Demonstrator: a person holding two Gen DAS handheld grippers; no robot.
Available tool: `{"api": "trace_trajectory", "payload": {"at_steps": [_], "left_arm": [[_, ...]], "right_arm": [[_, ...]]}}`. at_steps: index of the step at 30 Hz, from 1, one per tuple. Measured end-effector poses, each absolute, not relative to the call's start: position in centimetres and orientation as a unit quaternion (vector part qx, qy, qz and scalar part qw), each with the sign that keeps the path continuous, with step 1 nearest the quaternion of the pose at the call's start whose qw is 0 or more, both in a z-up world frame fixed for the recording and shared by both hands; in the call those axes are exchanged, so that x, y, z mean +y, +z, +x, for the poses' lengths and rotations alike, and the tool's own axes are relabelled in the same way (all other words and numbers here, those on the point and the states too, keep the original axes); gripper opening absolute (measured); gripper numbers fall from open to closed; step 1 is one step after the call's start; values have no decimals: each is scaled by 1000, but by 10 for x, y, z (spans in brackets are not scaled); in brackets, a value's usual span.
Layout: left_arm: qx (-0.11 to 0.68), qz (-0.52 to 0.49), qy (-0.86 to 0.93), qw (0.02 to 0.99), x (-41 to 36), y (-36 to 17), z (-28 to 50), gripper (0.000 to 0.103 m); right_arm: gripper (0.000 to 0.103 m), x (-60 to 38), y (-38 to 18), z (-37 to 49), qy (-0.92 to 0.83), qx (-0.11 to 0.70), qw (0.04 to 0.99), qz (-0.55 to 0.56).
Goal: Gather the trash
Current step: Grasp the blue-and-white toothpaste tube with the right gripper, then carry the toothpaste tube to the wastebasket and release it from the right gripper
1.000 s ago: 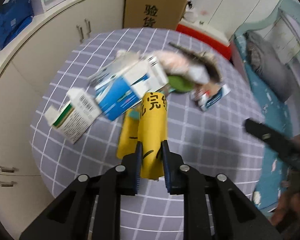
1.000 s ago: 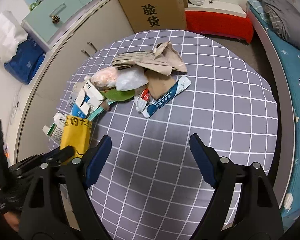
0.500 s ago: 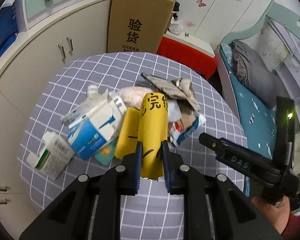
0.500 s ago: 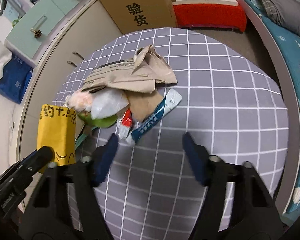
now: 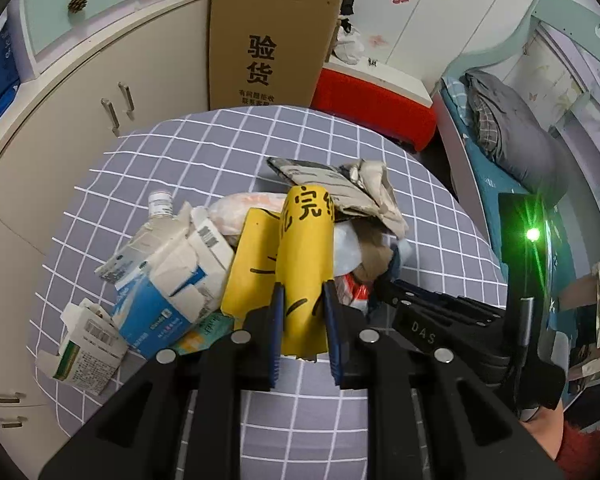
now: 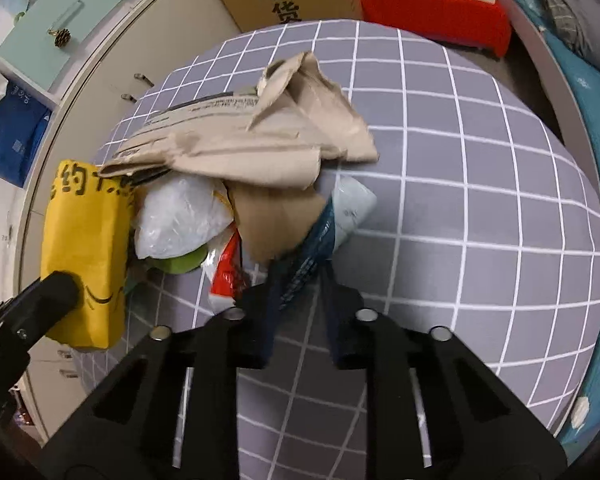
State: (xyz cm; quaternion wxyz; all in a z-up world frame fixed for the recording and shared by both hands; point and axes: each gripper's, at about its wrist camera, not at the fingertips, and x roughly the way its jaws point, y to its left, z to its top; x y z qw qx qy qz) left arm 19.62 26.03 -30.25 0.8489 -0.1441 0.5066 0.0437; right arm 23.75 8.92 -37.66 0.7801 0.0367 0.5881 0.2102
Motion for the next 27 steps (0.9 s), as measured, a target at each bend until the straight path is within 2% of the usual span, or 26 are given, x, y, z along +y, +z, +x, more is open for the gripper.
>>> {"api": "trace_trajectory", "payload": {"at_steps": [4,19,27], "left_arm": [[508,-139,49,849,248,-296,196,18],[495,-131,42,858,161,-263,203,18],[529,-127,59,837,133,-284,217,18]], "right_arm": [[8,69,-374,236,214,600,769,50],[6,-34,-333,229,216,595,764,126],[6,-63,-346,231,225,612,744,143]]}}
